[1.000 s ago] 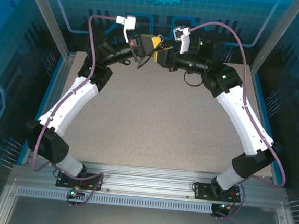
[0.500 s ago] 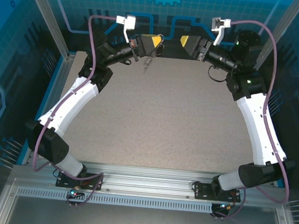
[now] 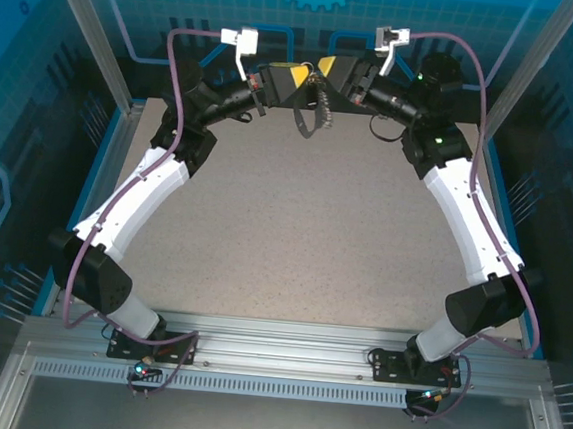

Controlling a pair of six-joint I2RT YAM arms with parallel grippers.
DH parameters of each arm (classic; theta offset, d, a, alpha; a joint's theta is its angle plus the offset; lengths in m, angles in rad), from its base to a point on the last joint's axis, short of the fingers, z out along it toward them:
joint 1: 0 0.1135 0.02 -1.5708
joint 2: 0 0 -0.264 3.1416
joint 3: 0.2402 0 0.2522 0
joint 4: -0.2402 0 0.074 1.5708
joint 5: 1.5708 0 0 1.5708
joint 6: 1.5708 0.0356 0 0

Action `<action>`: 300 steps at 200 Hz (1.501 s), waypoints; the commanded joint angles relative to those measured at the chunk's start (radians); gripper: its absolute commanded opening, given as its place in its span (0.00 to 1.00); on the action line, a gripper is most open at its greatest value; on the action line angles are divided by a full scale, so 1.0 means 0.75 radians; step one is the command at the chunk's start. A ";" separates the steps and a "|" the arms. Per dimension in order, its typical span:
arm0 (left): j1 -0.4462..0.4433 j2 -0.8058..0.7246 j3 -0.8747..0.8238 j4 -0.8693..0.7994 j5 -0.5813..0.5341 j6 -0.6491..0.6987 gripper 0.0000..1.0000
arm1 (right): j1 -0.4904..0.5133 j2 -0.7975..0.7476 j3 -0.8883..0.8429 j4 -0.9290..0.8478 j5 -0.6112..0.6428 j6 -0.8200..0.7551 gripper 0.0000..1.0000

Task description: Put the keys on the keyring

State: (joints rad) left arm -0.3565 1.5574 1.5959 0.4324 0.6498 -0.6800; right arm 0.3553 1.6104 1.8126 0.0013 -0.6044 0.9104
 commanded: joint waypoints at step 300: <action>-0.005 0.016 0.014 0.070 -0.030 0.008 0.00 | 0.070 -0.020 -0.022 0.199 -0.057 0.039 0.28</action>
State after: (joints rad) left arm -0.3565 1.5700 1.5959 0.4400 0.6456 -0.6796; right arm 0.3943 1.5829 1.7634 0.1326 -0.6292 0.9405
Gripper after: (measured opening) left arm 0.052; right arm 0.294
